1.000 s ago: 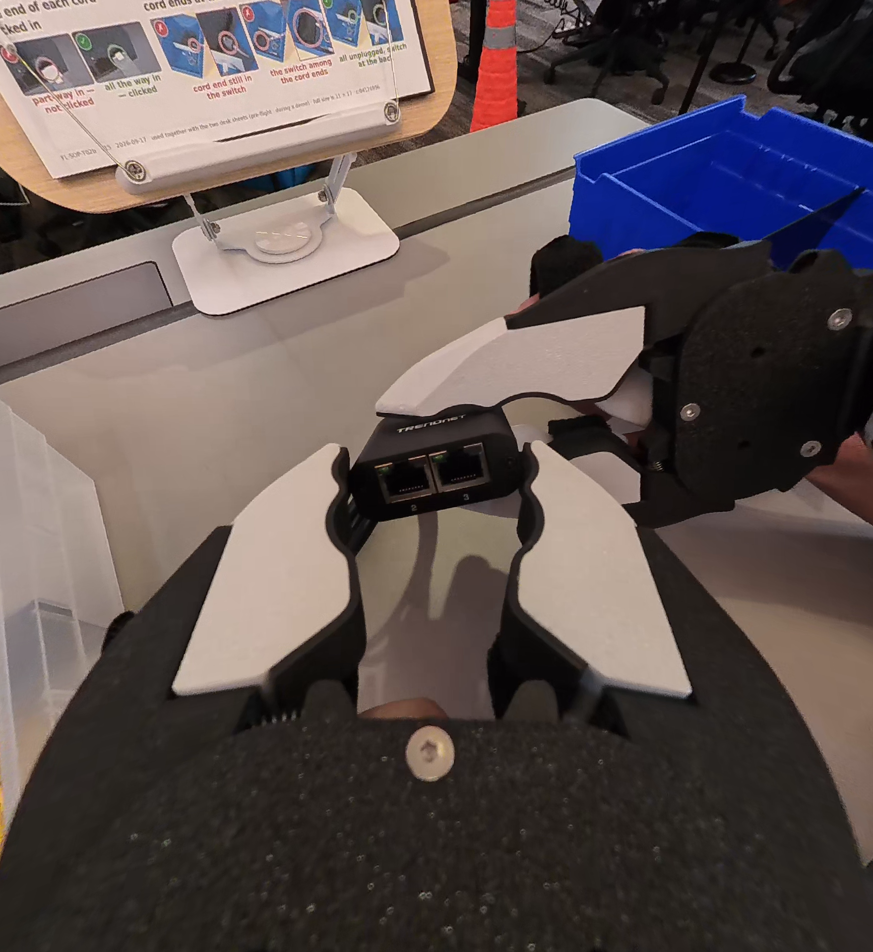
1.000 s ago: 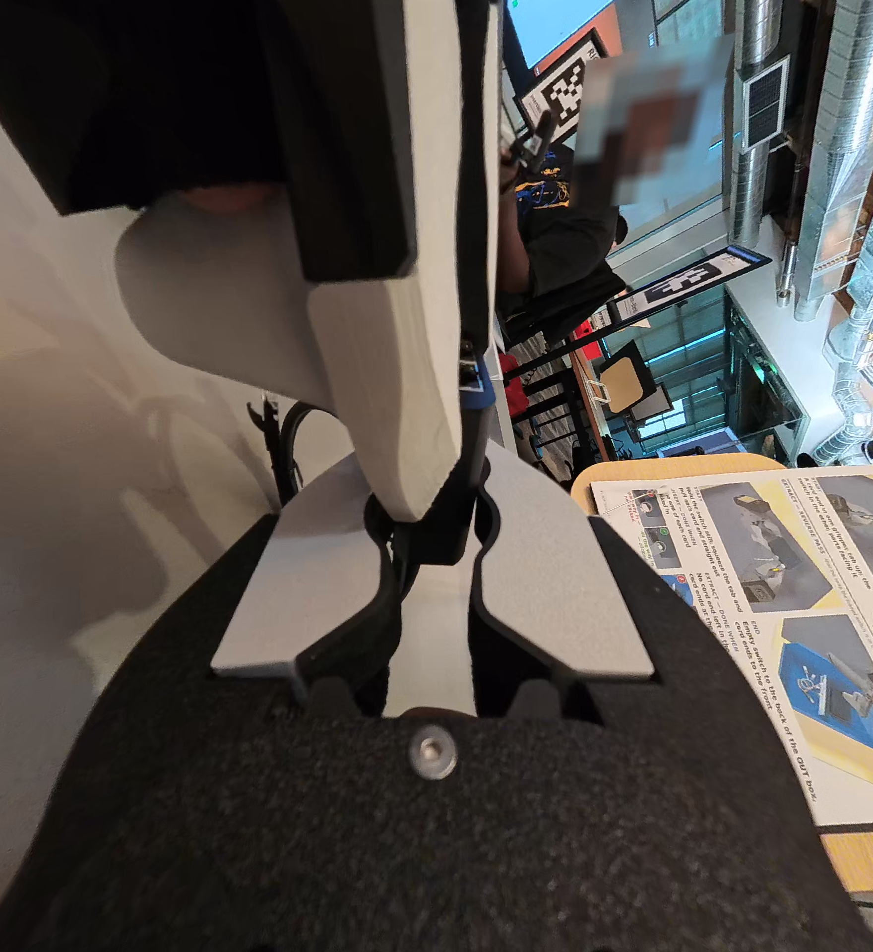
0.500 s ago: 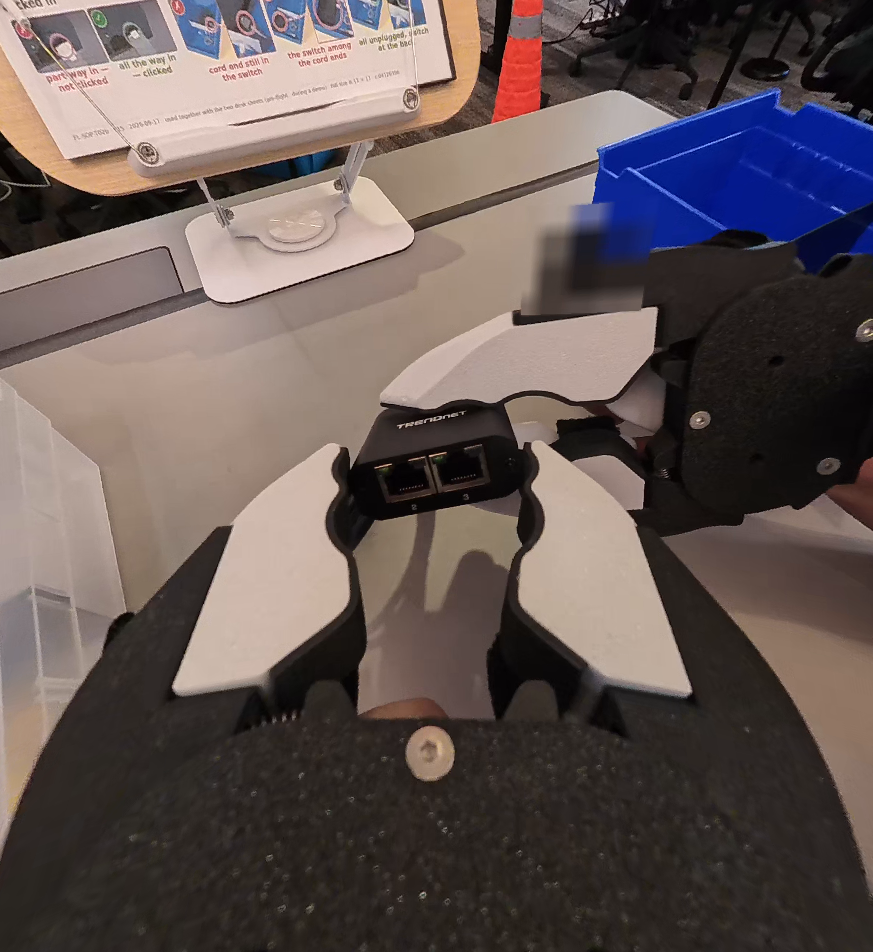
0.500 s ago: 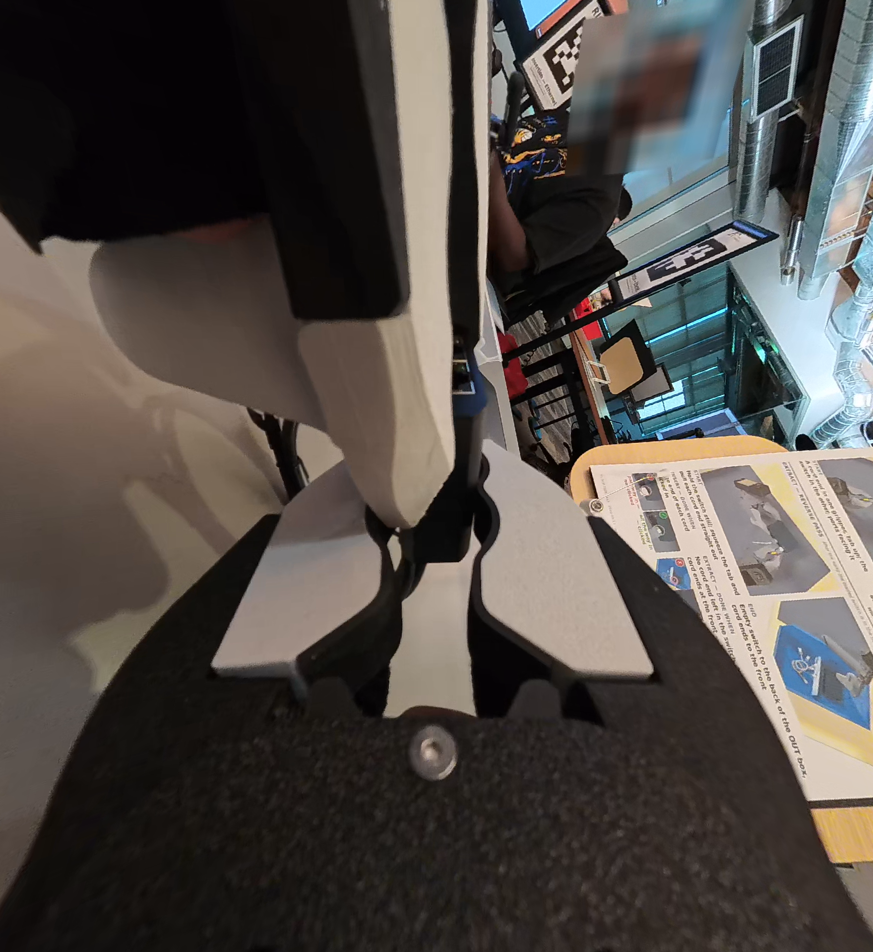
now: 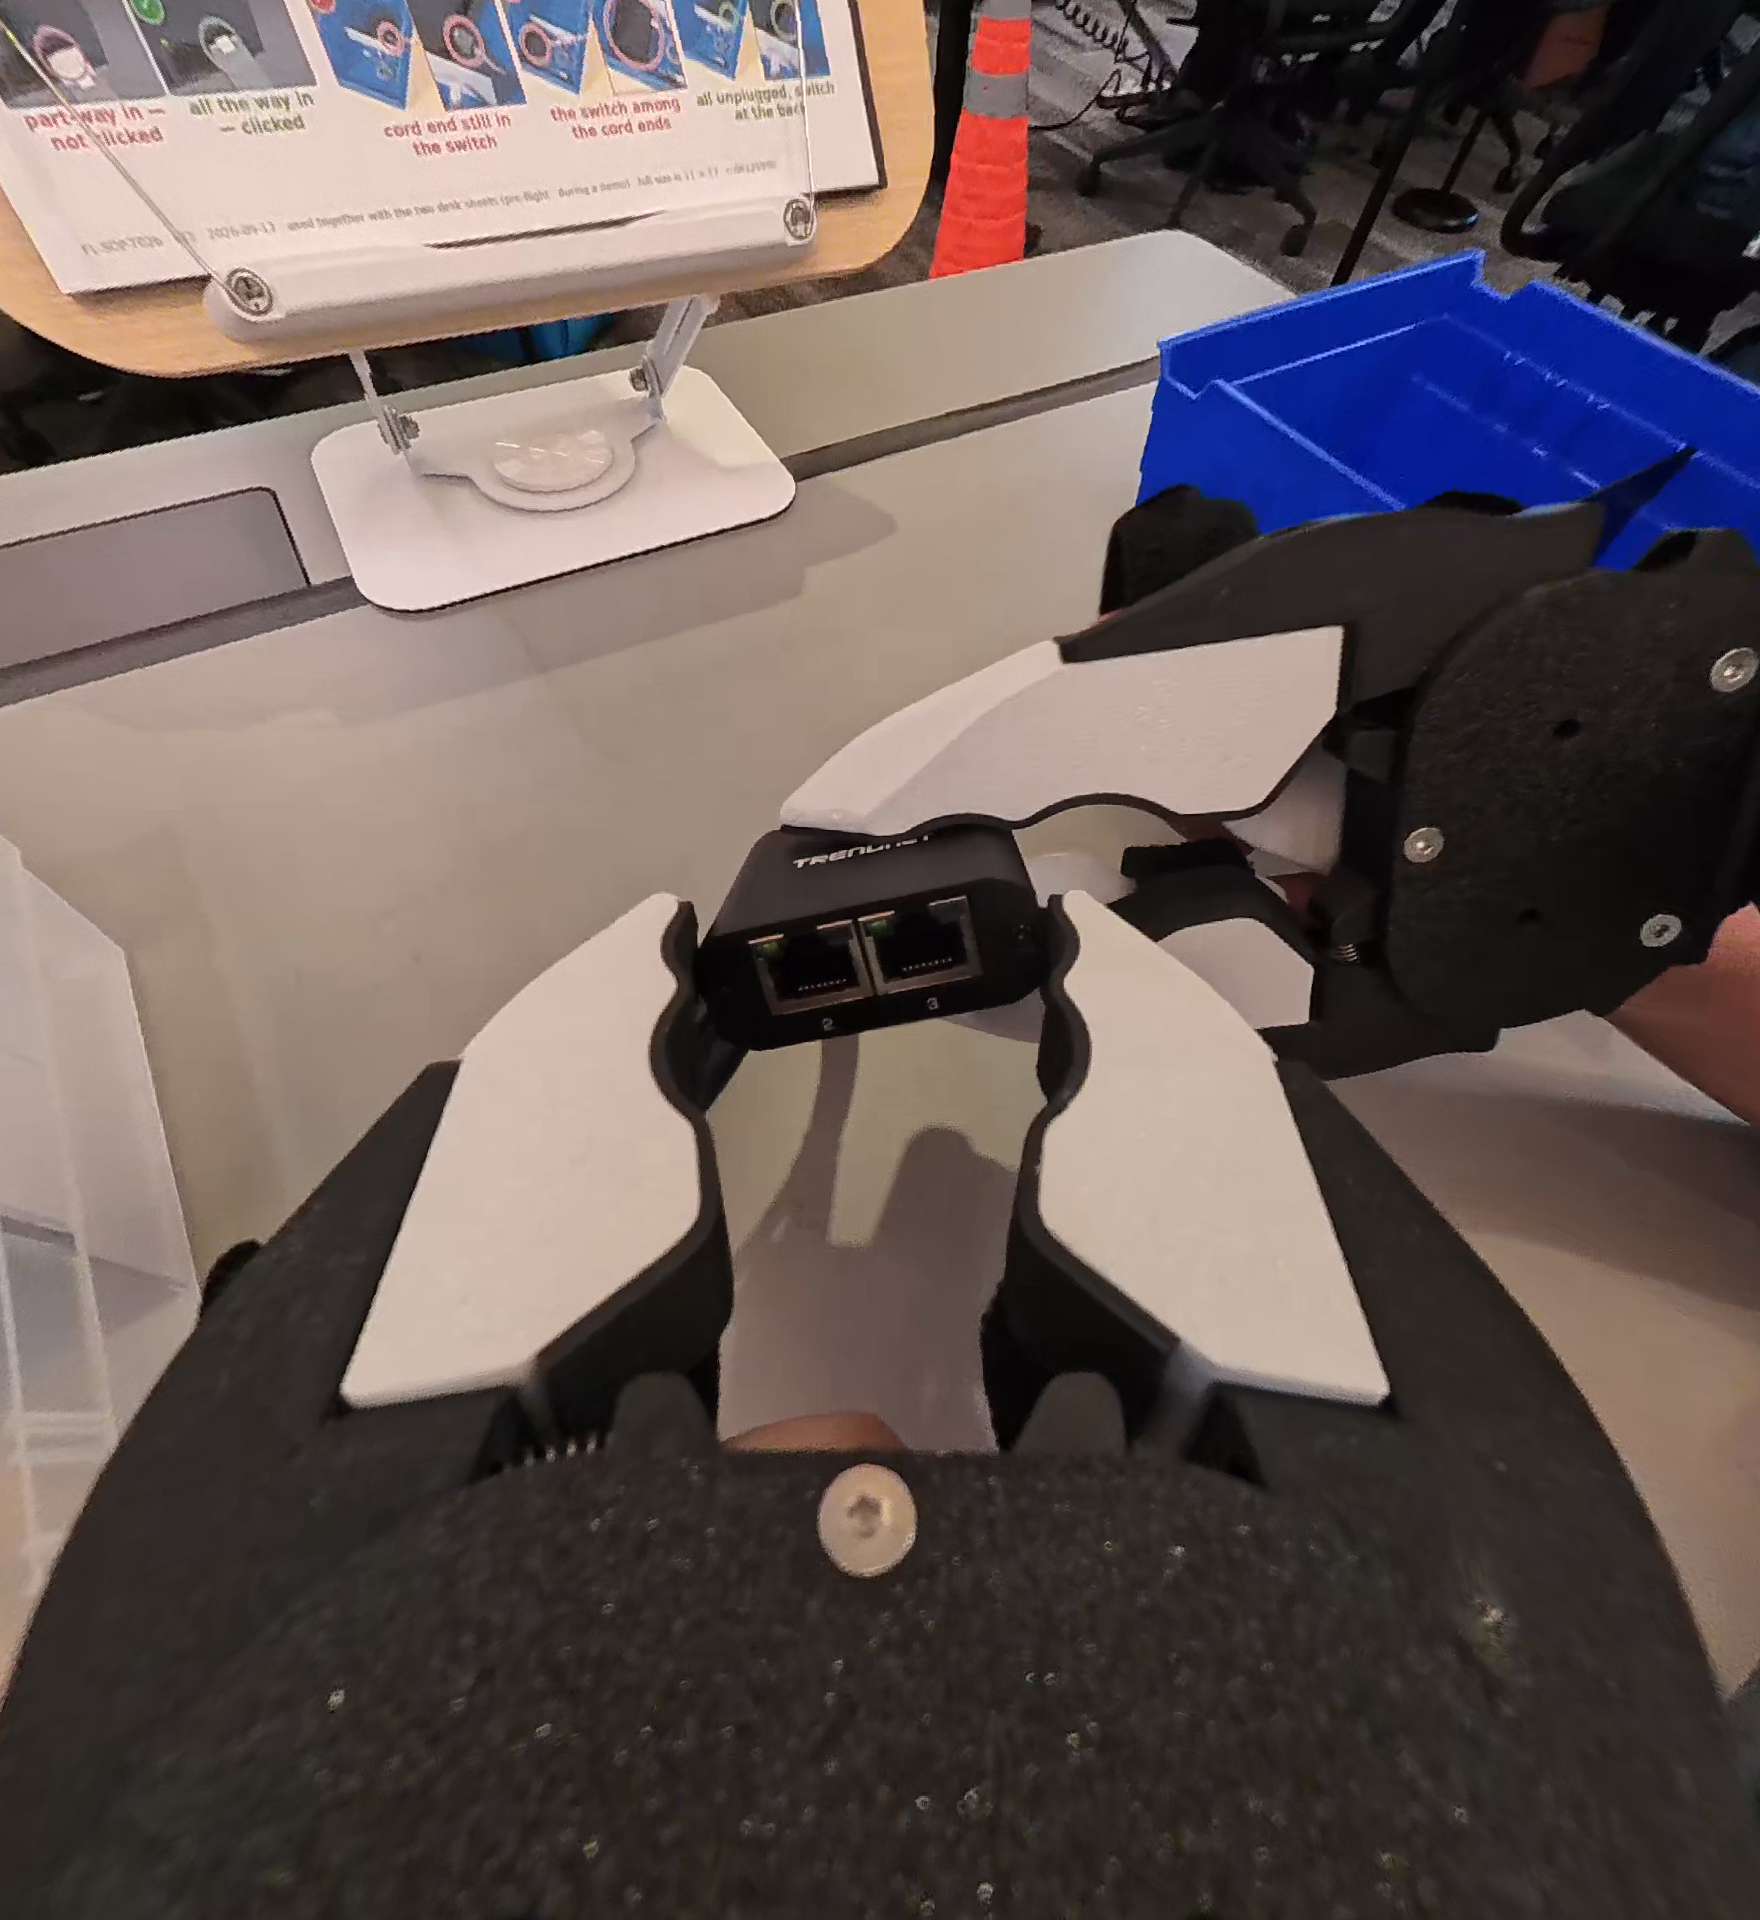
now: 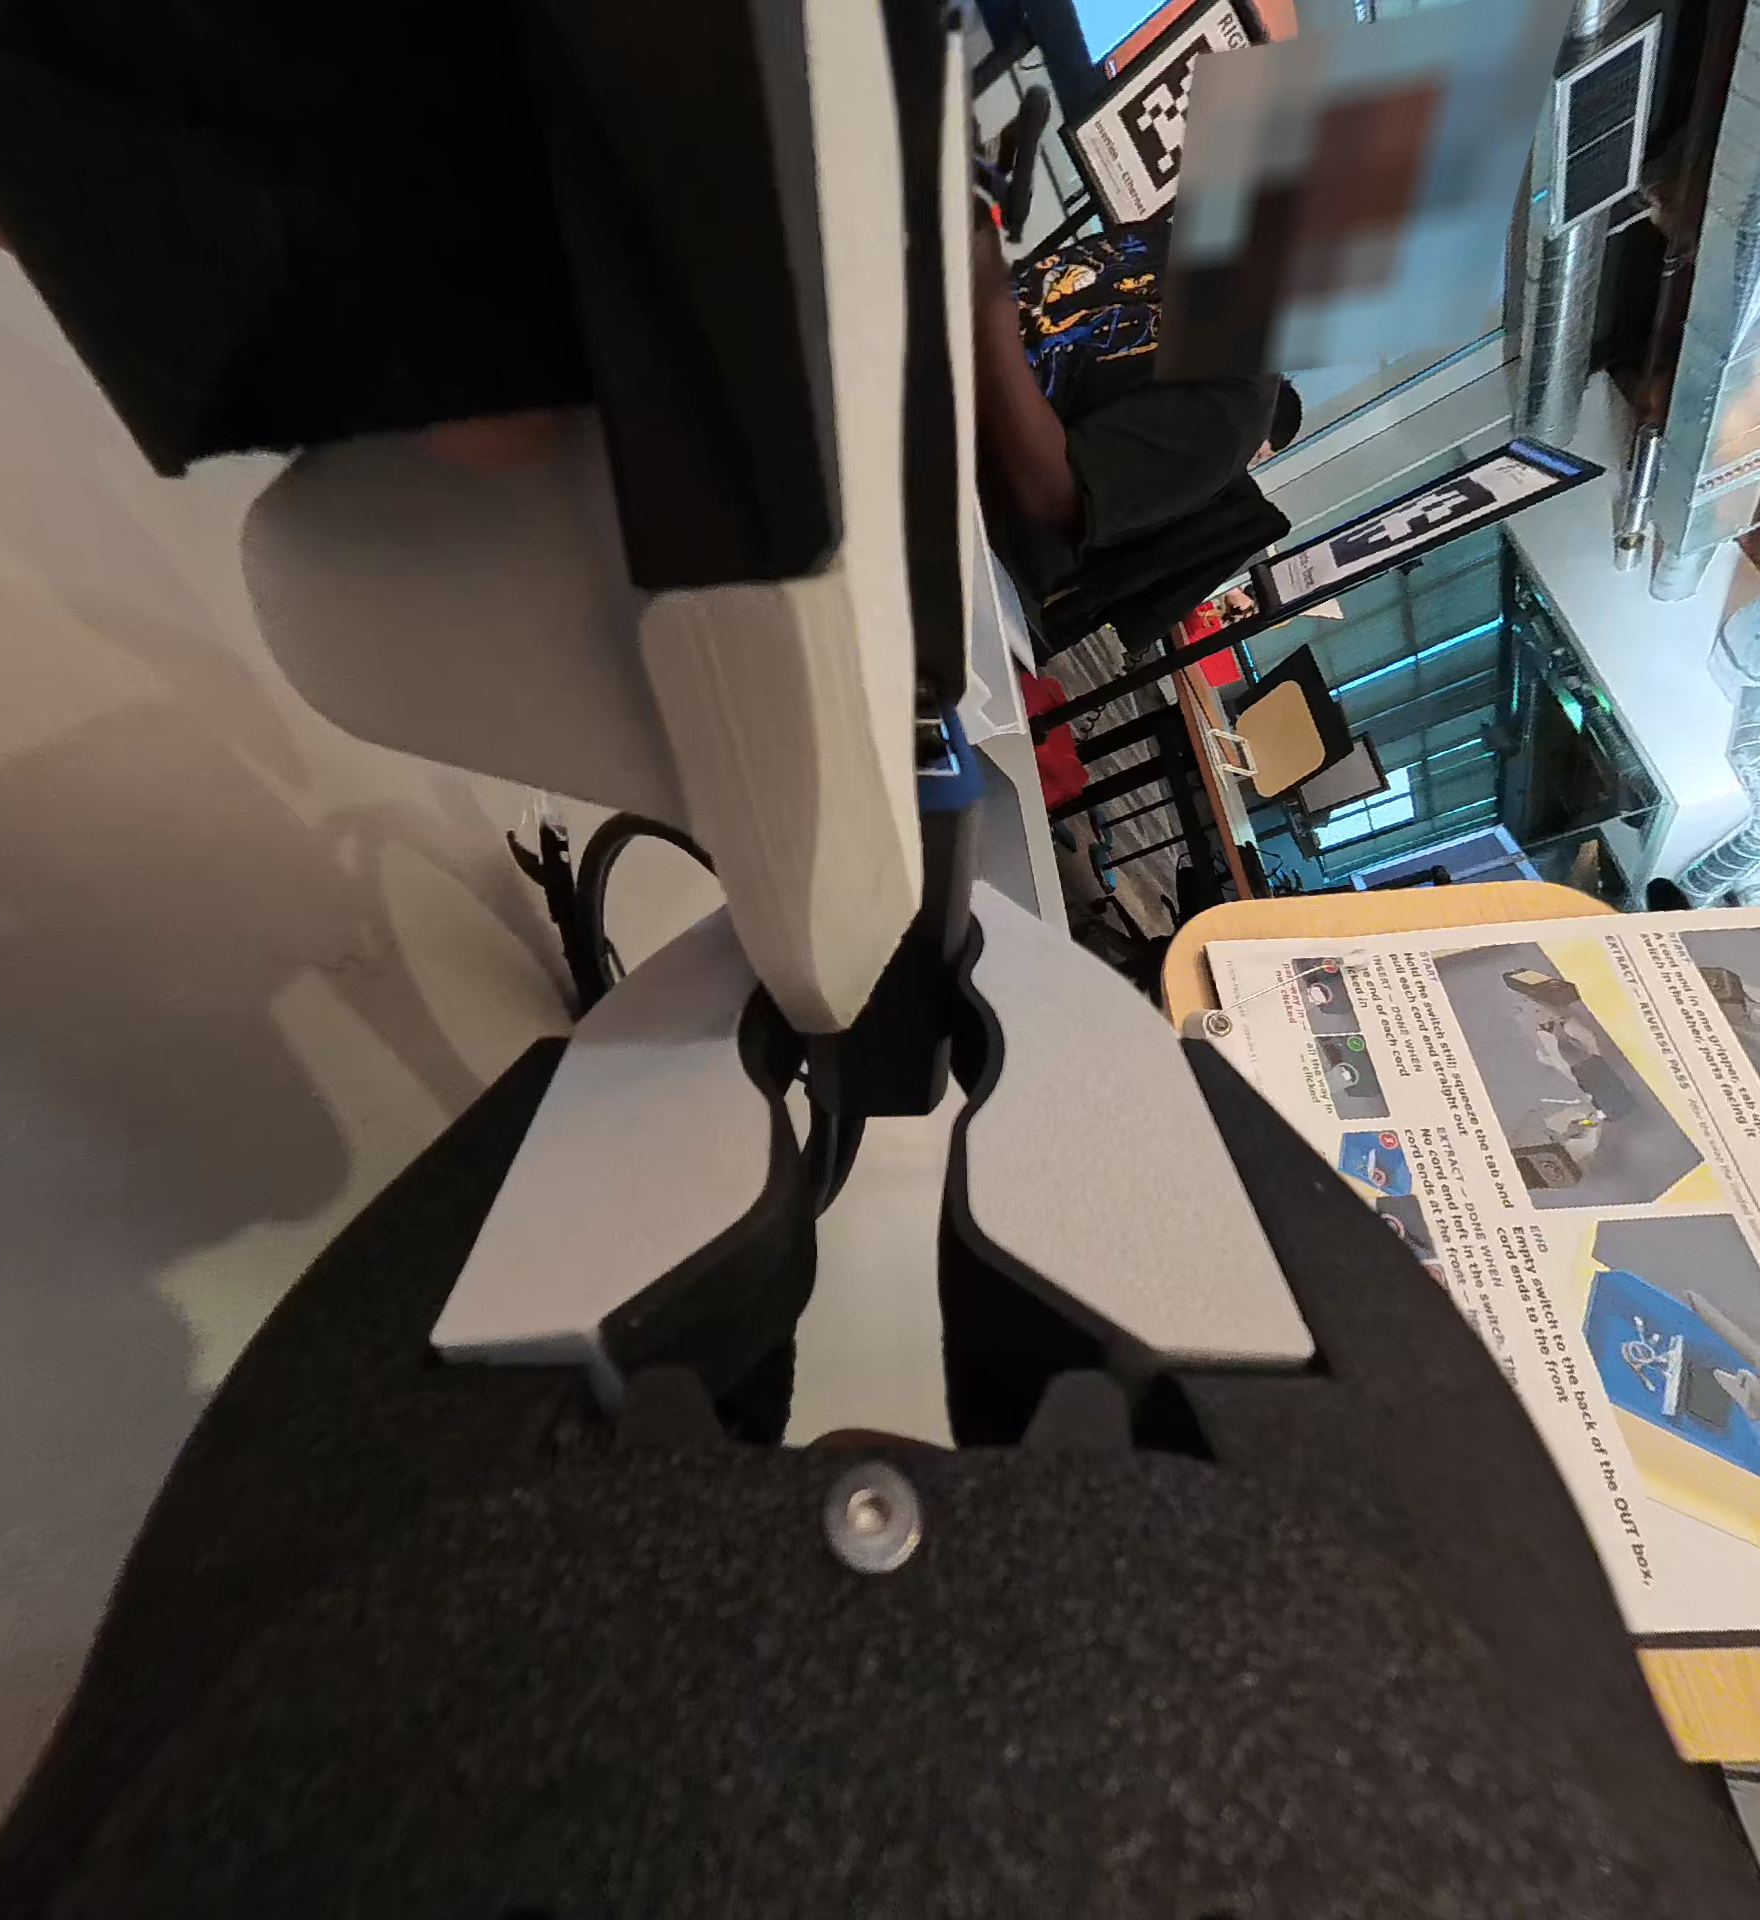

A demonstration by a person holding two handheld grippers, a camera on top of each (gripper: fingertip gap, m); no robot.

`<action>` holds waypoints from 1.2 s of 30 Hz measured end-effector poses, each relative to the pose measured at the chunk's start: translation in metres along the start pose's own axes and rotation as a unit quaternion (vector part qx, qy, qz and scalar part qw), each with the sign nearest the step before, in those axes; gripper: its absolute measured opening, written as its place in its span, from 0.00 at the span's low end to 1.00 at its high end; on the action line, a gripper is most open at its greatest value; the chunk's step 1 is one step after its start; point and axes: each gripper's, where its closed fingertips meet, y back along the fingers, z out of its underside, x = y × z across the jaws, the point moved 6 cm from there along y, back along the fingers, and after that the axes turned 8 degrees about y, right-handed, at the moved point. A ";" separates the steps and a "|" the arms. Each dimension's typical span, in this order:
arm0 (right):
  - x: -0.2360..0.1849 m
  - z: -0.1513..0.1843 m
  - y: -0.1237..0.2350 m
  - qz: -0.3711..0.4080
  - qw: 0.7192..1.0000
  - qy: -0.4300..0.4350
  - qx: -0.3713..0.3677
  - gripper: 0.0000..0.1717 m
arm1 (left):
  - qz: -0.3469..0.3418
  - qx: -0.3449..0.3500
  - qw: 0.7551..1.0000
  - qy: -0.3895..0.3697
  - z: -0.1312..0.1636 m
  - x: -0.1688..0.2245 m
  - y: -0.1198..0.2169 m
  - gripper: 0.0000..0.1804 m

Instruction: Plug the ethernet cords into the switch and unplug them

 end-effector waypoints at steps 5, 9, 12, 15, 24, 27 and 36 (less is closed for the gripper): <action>0.001 0.000 0.002 0.014 1.000 0.006 0.002 0.14 | 0.016 0.011 1.000 0.004 -0.002 0.001 0.002 0.35; -0.001 0.002 0.001 0.030 0.999 0.027 -0.002 0.14 | 0.038 0.013 0.999 0.022 0.000 0.001 0.003 0.35; -0.002 0.003 0.001 0.046 0.998 0.036 -0.011 0.14 | 0.037 0.007 0.999 0.014 0.004 0.000 0.005 0.36; -0.002 0.002 0.004 0.057 0.998 0.033 0.002 0.14 | 0.030 0.010 1.000 0.004 0.010 -0.004 0.008 0.39; -0.009 0.001 0.000 0.064 0.997 0.044 -0.016 0.14 | 0.037 0.001 0.999 -0.003 0.018 -0.002 0.019 0.35; -0.007 0.008 0.003 0.074 0.997 0.012 -0.011 0.14 | 0.040 0.004 0.999 0.001 0.035 -0.006 0.037 0.36; -0.008 0.030 0.015 0.126 0.990 -0.054 0.021 0.14 | 0.058 0.029 0.997 -0.040 0.125 -0.010 0.076 0.40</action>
